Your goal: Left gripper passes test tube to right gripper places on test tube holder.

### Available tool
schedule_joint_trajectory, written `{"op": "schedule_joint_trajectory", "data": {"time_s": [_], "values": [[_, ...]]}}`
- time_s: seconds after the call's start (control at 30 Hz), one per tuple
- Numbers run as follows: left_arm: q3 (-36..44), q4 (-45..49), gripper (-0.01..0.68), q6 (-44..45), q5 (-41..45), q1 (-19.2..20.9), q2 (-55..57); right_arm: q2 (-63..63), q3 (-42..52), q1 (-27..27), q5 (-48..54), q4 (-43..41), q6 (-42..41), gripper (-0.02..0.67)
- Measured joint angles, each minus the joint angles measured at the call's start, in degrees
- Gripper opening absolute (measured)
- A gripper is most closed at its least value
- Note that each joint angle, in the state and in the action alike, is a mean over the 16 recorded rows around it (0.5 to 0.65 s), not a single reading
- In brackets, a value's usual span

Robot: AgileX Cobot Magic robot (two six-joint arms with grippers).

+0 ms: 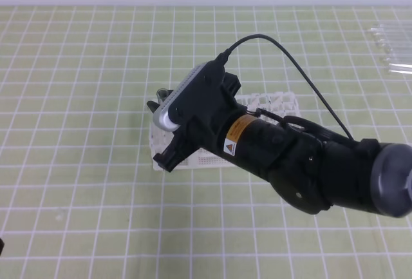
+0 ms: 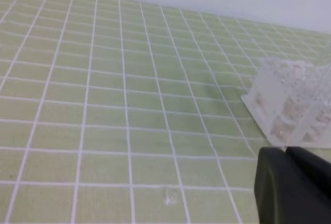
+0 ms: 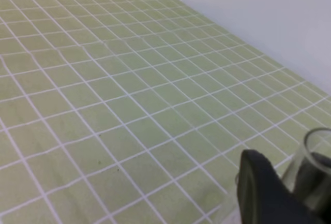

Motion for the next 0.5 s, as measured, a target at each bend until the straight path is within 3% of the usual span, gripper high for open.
{"op": "schedule_joint_trajectory", "data": {"time_s": [0.5], "values": [[-0.04, 11.74, -0.003, -10.73, 2.28, 0.01, 0.16, 1.03, -0.51, -0.17, 1.8, 0.0, 0.0, 0.1]]}}
